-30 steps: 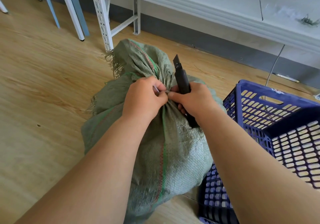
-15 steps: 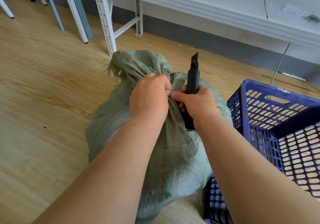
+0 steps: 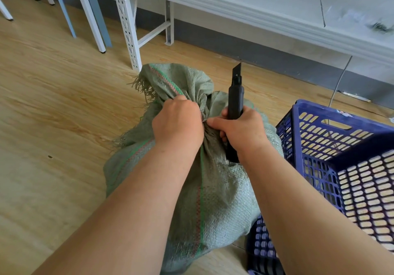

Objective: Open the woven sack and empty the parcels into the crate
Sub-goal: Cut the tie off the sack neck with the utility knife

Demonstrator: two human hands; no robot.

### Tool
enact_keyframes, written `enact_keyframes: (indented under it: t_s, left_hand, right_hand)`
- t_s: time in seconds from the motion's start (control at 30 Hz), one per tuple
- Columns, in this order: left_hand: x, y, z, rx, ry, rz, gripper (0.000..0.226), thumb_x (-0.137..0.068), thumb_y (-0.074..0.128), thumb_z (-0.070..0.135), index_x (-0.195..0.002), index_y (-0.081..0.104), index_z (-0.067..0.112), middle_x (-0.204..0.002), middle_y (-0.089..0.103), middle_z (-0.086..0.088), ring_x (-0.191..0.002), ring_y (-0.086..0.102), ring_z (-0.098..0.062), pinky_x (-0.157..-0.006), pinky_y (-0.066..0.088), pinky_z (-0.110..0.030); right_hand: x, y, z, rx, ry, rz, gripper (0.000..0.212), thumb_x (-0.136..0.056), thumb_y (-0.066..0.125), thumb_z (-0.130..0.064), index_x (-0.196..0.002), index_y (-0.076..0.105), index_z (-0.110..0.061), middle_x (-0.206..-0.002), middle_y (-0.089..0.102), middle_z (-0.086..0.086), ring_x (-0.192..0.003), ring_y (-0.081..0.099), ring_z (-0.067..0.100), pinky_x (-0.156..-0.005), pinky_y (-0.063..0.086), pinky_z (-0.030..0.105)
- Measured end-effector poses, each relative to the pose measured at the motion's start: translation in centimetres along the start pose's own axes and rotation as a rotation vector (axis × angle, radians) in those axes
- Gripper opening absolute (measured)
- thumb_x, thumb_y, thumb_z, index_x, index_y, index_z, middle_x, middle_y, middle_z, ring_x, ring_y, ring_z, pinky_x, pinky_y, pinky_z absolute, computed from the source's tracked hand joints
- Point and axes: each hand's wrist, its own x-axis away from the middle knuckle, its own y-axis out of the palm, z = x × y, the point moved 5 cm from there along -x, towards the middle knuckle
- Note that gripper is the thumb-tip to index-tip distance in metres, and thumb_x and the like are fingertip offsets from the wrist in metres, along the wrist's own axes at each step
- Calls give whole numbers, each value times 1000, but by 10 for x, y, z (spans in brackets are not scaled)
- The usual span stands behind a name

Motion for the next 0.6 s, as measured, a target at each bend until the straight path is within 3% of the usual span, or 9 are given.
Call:
enact_keyframes:
  t_s: [0.13,0.2,0.3,0.5,0.6]
  left_hand:
    - [2,-1,0,163,82,52,5,-84,68,32,-84,70,27,-101,52,7,-104,50,-16,-67,36,-28]
    - [2,-3,2,226,152,129,6,-83,69,25,-78,66,23,-99,53,8,-97,52,-15,-67,36,-26]
    - [5,-2,11,264,249,210,9,-79,67,14,-72,62,16,-96,54,6,-88,54,-16,-63,37,-26]
    - [11,-3,21,274,503,313,15,-68,69,1,-64,57,9,-84,60,-1,-88,55,-23,-73,43,-26]
    - [10,-1,15,321,402,272,7,-80,66,12,-77,60,14,-87,62,4,-85,57,-18,-67,48,-36]
  right_hand:
    - [-1,-2,-4,-45,15,-21,30,-73,81,-7,-84,54,-15,-59,54,-2,-42,48,10,-47,46,23]
    - [-4,-2,-9,-21,21,-45,23,-79,78,-20,-89,58,-13,-57,52,0,-42,47,11,-43,43,21]
    - [-12,-2,-13,39,98,-75,35,-77,79,-39,-91,64,-11,-54,51,2,-43,45,14,-47,42,24]
    - [-19,-6,-10,57,291,-42,24,-73,78,-22,-75,57,-10,-45,47,3,-39,41,15,-44,39,23]
    - [-19,-5,-12,-14,236,-42,23,-77,79,-25,-77,60,-12,-49,51,2,-40,43,13,-45,42,22]
